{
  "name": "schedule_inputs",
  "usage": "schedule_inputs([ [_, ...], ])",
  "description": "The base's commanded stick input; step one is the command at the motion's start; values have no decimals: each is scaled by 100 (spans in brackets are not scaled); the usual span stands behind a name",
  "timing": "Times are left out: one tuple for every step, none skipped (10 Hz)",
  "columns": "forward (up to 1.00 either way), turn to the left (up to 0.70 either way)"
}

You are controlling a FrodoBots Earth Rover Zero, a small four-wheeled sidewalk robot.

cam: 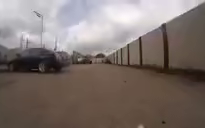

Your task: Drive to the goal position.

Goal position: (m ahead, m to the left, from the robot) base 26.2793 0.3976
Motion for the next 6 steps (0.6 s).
schedule_inputs([
  [70, 0],
  [70, 0],
  [70, 0],
  [70, 0],
  [70, 0],
  [70, 0],
])
